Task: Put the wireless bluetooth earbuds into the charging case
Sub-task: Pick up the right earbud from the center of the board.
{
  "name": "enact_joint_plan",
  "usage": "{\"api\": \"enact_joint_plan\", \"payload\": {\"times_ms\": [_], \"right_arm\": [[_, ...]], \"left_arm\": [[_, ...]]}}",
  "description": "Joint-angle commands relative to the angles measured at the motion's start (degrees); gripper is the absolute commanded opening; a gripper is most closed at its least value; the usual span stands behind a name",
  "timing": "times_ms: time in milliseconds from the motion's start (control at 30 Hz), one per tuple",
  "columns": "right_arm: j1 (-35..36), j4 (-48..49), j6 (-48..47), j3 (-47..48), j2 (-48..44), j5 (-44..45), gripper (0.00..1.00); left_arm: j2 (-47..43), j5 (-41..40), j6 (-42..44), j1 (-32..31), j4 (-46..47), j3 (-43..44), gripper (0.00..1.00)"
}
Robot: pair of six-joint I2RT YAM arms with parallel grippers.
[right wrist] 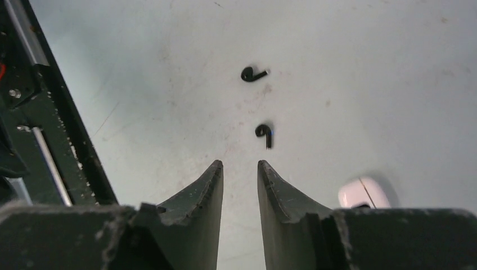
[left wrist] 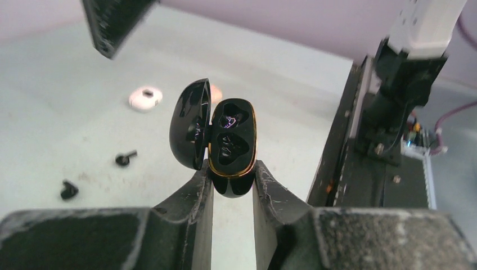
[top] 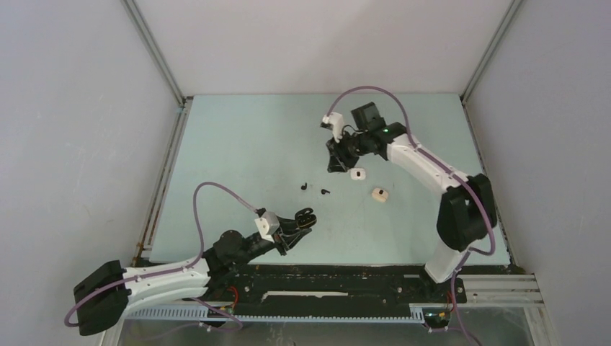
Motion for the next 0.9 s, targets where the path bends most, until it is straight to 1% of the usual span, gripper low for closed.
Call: {"api": "enact_joint_plan", "payload": {"times_ms": [0,133,233,367,567,867], "right_arm": [[5.5,-3.0,-5.1,5.3,6.9,5.6,0.32],[6.7,-4.0,-8.2,9.4,12.8,7.3,0.33],[7.4,-6.0,-8.9,13.4,17.2,10.0,0.33],[8.8,-7.2,-9.3,16.8,20.8,13.3,0.35],[11.0,-10.6,-10.5,20.5,24.8,16.9,0.36],[12.6,-12.5,-12.4,20.8,28.0,21.1,0.44]], "left_arm": [[0.6,1.7,0.0,0.8,2.9,-4.4,0.00],[-1.4,1.8,-0.4,1.0,3.0,-6.2,0.00],[-4.1,0.8,-0.3,1.1,3.0,-7.5,0.00],[-6.6,0.2,0.1,1.2,3.0,-8.4,0.00],[-4.7,1.9,0.6,1.2,3.0,-7.6,0.00],[-1.5,3.9,1.0,1.2,3.0,-6.2,0.01]]}}
